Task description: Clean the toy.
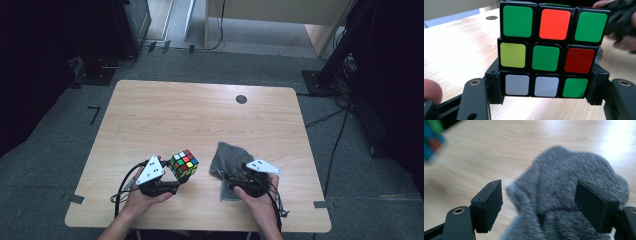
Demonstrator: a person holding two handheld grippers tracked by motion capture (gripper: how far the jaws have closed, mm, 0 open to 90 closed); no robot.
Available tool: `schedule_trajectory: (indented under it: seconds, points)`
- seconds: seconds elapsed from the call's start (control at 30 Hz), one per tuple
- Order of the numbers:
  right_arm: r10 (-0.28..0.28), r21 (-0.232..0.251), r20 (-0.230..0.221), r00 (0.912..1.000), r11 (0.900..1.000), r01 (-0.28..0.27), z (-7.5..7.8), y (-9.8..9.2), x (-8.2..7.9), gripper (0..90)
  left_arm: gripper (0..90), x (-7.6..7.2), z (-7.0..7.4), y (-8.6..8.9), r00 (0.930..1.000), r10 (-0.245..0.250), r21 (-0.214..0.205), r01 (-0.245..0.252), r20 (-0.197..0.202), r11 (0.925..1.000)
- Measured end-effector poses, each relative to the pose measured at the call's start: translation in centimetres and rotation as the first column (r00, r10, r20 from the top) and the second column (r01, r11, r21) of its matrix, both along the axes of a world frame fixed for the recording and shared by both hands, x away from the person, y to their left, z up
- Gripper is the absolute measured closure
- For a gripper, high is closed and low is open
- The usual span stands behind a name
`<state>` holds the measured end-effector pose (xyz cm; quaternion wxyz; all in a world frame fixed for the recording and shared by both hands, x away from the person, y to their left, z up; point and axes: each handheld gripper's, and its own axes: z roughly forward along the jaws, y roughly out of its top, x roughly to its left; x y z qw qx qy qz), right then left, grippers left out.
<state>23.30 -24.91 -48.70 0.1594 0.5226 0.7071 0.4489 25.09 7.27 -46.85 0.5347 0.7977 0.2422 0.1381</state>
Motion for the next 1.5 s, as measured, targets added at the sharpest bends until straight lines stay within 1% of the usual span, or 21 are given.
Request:
schedule_trajectory:
  seconds: [0.1, 0.2, 0.3, 0.37, 0.43, 0.5, 0.6, 0.7, 0.8, 0.9, 1.0, 1.07, 1.13, 1.2, 1.27, 1.3, 1.37, 1.4, 1.43, 1.47, 1.5]
  points:
    - [-0.005, -0.075, 0.011, 0.9999, 0.9972, 0.006, -0.9, 0.4, 0.3, 23.5, 33.9, 0.0, 0.0, 0.1, 0.9995, -0.030, -0.013, 0.029, -0.009, 0.9995]
    - [-0.007, -0.169, 0.030, 0.9995, 0.9855, 0.012, -1.7, 1.1, 0.6, 24.4, 33.9, -0.2, 0.1, -0.2, 0.9994, -0.035, -0.011, 0.035, 0.000, 0.9993]
    - [-0.014, -0.215, 0.022, 0.9997, 0.9764, 0.018, -2.4, 1.4, 0.8, 28.3, 33.9, -0.2, 0.1, -0.3, 0.9990, -0.044, -0.011, 0.044, 0.000, 0.9990]
    - [-0.018, -0.217, 0.011, 0.9998, 0.9760, 0.020, -2.6, 1.4, 0.8, 32.1, 33.9, -0.2, 0.1, -0.3, 0.9990, -0.044, -0.008, 0.044, 0.001, 0.9990]
    - [-0.016, -0.218, 0.009, 0.9998, 0.9759, 0.017, -2.7, 1.3, 0.7, 40.7, 33.9, -0.2, 0.1, -0.2, 0.9994, -0.035, -0.011, 0.035, -0.004, 0.9993]
    - [-0.011, -0.214, -0.002, 0.9999, 0.9769, 0.010, -2.8, 1.2, 0.6, 46.2, 33.9, -0.1, 0.1, -0.2, 0.9996, -0.028, -0.015, 0.027, -0.007, 0.9995]
    - [-0.020, -0.208, 0.000, 0.9998, 0.9780, 0.020, -3.0, 0.9, 0.6, 56.3, 33.9, -0.1, 0.1, -0.3, 0.9997, -0.022, -0.003, 0.022, -0.013, 0.9998]
    - [-0.030, -0.179, -0.018, 0.9994, 0.9836, 0.026, -2.8, 0.4, 0.6, 69.2, 33.9, -0.2, -0.1, -0.4, 0.9999, -0.008, 0.027, 0.008, -0.010, 0.9996]
    - [-0.042, -0.154, -0.023, 0.9988, 0.9873, 0.038, -2.3, 0.2, 0.4, 75.2, 33.8, -0.3, -0.2, -0.6, 0.9999, -0.002, 0.041, 0.002, -0.011, 0.9992]
    - [-0.044, -0.091, 0.030, 0.9986, 0.9947, 0.046, -1.0, 0.3, -0.4, 76.0, 33.8, -0.4, -0.2, -0.8, 0.9999, 0.006, 0.057, -0.005, -0.011, 0.9984]
    - [-0.012, -0.024, 0.119, 0.9928, 0.9996, 0.015, 1.3, 0.7, -1.6, 76.0, 33.8, -0.6, -0.2, -1.1, 1.0000, 0.003, 0.078, -0.003, 0.000, 0.9969]
    - [0.011, 0.030, 0.155, 0.9878, 0.9994, -0.016, 2.7, 1.1, -2.4, 76.0, 33.8, -0.8, -0.3, -1.5, 1.0000, 0.000, 0.102, -0.001, 0.009, 0.9947]
    - [0.052, 0.092, 0.191, 0.9802, 0.9932, -0.071, 4.4, 2.1, -3.3, 75.8, 33.8, -1.0, -0.5, -2.0, 0.9998, -0.014, 0.118, 0.012, 0.012, 0.9929]
    - [0.095, 0.117, 0.222, 0.9703, 0.9854, -0.123, 5.4, 3.0, -4.1, 75.5, 33.9, -1.4, -0.6, -2.5, 0.9992, -0.036, 0.129, 0.033, 0.018, 0.9911]
    - [0.135, 0.161, 0.248, 0.9594, 0.9708, -0.178, 6.4, 4.5, -5.1, 75.4, 33.8, -1.8, -0.6, -3.0, 0.9976, -0.065, 0.134, 0.061, 0.025, 0.9891]
    - [0.139, 0.172, 0.246, 0.9592, 0.9678, -0.184, 6.5, 4.7, -5.2, 75.2, 33.8, -2.0, -0.5, -3.2, 0.9960, -0.085, 0.130, 0.081, 0.026, 0.9882]
    - [0.167, 0.201, 0.236, 0.9572, 0.9555, -0.216, 6.8, 5.7, -5.5, 74.9, 33.8, -2.4, 0.0, -3.3, 0.9915, -0.127, 0.094, 0.124, 0.027, 0.9878]
    - [0.183, 0.191, 0.236, 0.9544, 0.9542, -0.230, 6.7, 6.1, -5.5, 74.4, 33.8, -2.6, 0.2, -3.3, 0.9901, -0.136, 0.092, 0.133, 0.034, 0.9869]
    - [0.187, 0.180, 0.256, 0.9484, 0.9548, -0.237, 6.5, 6.3, -5.4, 74.3, 33.8, -2.7, 0.3, -3.4, 0.9908, -0.127, 0.109, 0.121, 0.048, 0.9867]
    - [0.176, 0.189, 0.258, 0.9500, 0.9551, -0.228, 6.3, 6.3, -5.4, 74.2, 33.9, -2.7, 0.4, -3.3, 0.9908, -0.123, 0.117, 0.116, 0.055, 0.9863]
    - [0.171, 0.203, 0.244, 0.9546, 0.9534, -0.223, 6.2, 6.1, -5.3, 74.2, 33.9, -2.6, 0.4, -3.2, 0.9900, -0.129, 0.117, 0.121, 0.057, 0.9857]
